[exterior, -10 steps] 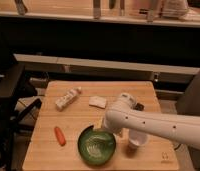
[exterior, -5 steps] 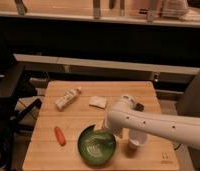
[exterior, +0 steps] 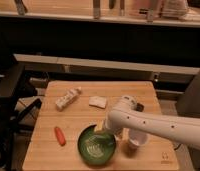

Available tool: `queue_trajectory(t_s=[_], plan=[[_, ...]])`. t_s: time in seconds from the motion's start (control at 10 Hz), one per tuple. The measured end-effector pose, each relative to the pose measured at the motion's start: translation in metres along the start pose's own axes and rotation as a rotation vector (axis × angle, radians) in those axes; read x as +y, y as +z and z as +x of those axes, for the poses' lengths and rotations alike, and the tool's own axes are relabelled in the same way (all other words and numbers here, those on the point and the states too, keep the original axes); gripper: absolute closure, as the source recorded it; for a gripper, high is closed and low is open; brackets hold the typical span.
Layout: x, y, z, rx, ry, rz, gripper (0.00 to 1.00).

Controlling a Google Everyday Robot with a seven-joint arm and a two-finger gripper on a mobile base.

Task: Drag the ceramic bowl in a circle

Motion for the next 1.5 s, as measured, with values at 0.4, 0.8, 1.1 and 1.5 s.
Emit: queue_trajectory(t_s=[0.4, 0.8, 1.1, 1.5], plan=[[0.003, 0.007, -0.001, -0.02, -0.002, 0.01, 0.2], [0.006, 0.012, -0.002, -0.037, -0.006, 0.01, 0.2], [0.007, 0.015, -0.002, -0.047, -0.01, 0.009, 0.2], [0.009, 0.017, -0.001, -0.059, -0.018, 0.004, 0.2]])
